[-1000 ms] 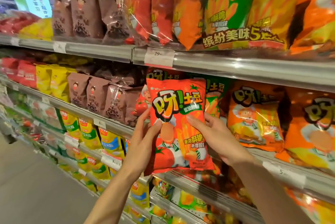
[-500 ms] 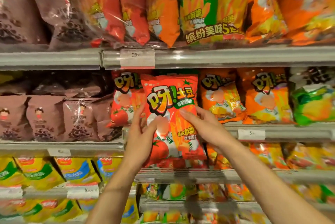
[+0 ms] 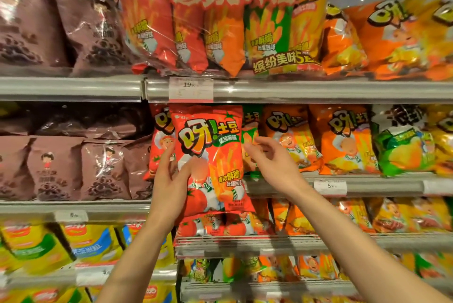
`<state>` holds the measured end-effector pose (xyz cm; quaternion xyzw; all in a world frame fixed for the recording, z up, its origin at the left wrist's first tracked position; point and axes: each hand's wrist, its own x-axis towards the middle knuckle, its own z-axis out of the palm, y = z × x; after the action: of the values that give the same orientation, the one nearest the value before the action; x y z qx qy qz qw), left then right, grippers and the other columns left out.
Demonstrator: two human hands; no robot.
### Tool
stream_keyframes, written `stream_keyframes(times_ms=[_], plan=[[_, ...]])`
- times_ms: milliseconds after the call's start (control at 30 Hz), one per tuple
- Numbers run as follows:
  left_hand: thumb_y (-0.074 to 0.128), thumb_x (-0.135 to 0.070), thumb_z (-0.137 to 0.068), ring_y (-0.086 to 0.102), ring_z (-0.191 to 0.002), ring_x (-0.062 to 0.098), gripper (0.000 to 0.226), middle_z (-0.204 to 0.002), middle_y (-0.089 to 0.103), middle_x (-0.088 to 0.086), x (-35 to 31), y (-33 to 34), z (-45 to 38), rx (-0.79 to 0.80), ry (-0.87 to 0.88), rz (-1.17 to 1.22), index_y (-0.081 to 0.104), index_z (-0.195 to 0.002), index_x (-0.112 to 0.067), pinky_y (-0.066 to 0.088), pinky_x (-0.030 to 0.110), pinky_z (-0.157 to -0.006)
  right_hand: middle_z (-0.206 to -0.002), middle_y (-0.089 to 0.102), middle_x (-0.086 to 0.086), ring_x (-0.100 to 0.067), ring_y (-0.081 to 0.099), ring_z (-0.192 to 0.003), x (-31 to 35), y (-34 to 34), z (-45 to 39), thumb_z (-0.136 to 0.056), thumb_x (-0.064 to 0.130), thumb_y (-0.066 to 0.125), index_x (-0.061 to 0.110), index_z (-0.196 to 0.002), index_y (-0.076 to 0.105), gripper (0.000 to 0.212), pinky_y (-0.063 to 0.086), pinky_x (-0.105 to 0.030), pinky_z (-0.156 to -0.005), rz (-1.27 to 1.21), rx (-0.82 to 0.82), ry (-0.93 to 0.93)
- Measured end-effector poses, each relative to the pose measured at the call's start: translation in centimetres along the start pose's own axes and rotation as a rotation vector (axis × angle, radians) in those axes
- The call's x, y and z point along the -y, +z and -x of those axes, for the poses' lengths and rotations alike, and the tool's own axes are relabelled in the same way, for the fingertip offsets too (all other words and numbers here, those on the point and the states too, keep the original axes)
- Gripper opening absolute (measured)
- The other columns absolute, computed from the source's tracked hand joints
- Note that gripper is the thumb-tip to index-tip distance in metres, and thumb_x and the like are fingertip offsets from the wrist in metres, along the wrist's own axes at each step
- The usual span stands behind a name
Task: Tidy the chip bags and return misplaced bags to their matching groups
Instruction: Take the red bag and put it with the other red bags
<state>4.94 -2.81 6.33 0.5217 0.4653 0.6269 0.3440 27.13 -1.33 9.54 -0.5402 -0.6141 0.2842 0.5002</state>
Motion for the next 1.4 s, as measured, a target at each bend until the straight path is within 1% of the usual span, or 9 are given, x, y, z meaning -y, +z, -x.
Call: stream_keyframes(times_ms=[133, 267, 367, 533, 633, 800, 1033, 1300, 1400], plan=[[0.064, -0.021, -0.099, 0.057, -0.095, -0.014, 0.059, -0.118, 0.06, -0.018, -0.2, -0.6, -0.3, -0.016, -0.02, -0.032, 0.042, -0.152, -0.036, 0.041, -0.002, -0.074, -0.137, 0.056, 0.005, -0.013, 0.054, -0.126, -1.3, -1.0, -2.7, -0.087, 0.071, 0.06, 0.018, -0.143, 0.05, 0.078, 0.047, -0.034, -0.107, 0.163, -0.076, 0.037], [0.066, -0.026, -0.098, 0.056, -0.089, 0.015, 0.054, -0.109, 0.06, -0.005, -0.1, -1.1, -0.4, -0.061, -0.031, -0.035, 0.045, -0.142, -0.047, 0.046, 0.021, -0.073, -0.152, 0.05, -0.002, -0.025, 0.048, -0.14, -3.2, -0.1, -5.2, -0.065, 0.094, 0.056, 0.016, -0.153, 0.036, 0.119, 0.042, -0.048, -0.115, 0.149, 0.043, 0.13], [0.067, -0.027, -0.097, 0.065, -0.105, 0.017, 0.056, -0.123, 0.066, -0.005, 0.3, -1.7, -0.6, -0.079, -0.039, -0.046, 0.047, -0.147, -0.04, 0.05, 0.031, -0.094, -0.15, 0.052, -0.001, -0.025, 0.052, -0.136, -2.7, 0.9, -5.6, -0.077, 0.077, 0.064, 0.013, -0.157, 0.028, 0.109, 0.041, -0.047, -0.115, 0.063, 0.079, 0.214], [0.066, -0.023, -0.098, 0.061, -0.093, -0.001, 0.052, -0.102, 0.065, -0.028, 0.2, -2.9, -0.4, -0.119, -0.042, -0.045, 0.049, -0.145, -0.037, 0.047, 0.022, -0.084, -0.111, 0.07, 0.004, -0.014, 0.066, -0.099, -3.6, 1.8, -5.7, -0.087, 0.06, 0.069, 0.019, -0.127, 0.055, 0.058, 0.054, -0.04, -0.095, 0.047, 0.052, 0.178], [0.064, -0.023, -0.099, 0.052, -0.111, -0.017, 0.054, -0.126, 0.06, -0.026, -0.4, -3.6, 0.1, -0.136, -0.038, -0.043, 0.046, -0.149, -0.033, 0.043, 0.015, -0.093, -0.111, 0.069, 0.005, -0.017, 0.067, -0.103, -3.1, 1.7, -6.0, -0.086, 0.059, 0.07, 0.017, -0.133, 0.053, 0.065, 0.055, -0.042, -0.096, -0.003, 0.018, 0.156], [0.061, -0.025, -0.101, 0.048, -0.09, -0.035, 0.05, -0.115, 0.052, -0.035, -0.8, -3.6, 0.4, -0.137, -0.046, -0.061, 0.045, -0.147, -0.035, 0.04, 0.007, -0.083, -0.138, 0.059, 0.001, -0.022, 0.058, -0.125, -0.6, 0.4, -6.1, -0.082, 0.069, 0.068, 0.015, -0.15, 0.04, 0.091, 0.049, -0.04, -0.104, 0.083, 0.022, 0.103], [0.061, -0.022, -0.101, 0.058, -0.129, 0.023, 0.057, -0.141, 0.058, -0.007, -1.0, -0.4, -0.3, -0.11, -0.021, -0.088, 0.041, -0.153, -0.032, 0.044, 0.039, -0.11, -0.119, 0.07, -0.001, -0.023, 0.069, -0.106, 0.1, -6.3, -4.6, -0.074, 0.075, 0.07, 0.016, -0.136, 0.056, 0.087, 0.057, -0.041, -0.09, 0.228, -0.04, 0.087], [0.059, -0.032, -0.101, 0.033, -0.149, 0.017, 0.066, -0.163, 0.035, -0.004, -1.4, 5.7, -3.2, 0.025, 0.003, -0.218, 0.029, -0.159, -0.028, 0.028, 0.033, -0.118, -0.102, 0.071, 0.005, -0.012, 0.07, -0.081, -1.8, -13.5, -1.2, -0.084, 0.058, 0.072, 0.017, -0.135, 0.054, 0.068, 0.049, -0.025, -0.063, 0.196, -0.16, 0.149], [0.056, -0.031, -0.102, 0.035, -0.148, 0.021, 0.063, -0.161, 0.038, 0.0, -2.0, 7.5, -4.4, 0.032, 0.023, -0.292, 0.029, -0.159, -0.022, 0.03, 0.033, -0.114, -0.13, 0.065, -0.003, -0.021, 0.068, -0.108, -2.8, -14.7, -0.3, -0.076, 0.071, 0.072, 0.017, -0.151, 0.041, 0.097, 0.056, -0.038, -0.087, 0.183, -0.195, 0.18]])
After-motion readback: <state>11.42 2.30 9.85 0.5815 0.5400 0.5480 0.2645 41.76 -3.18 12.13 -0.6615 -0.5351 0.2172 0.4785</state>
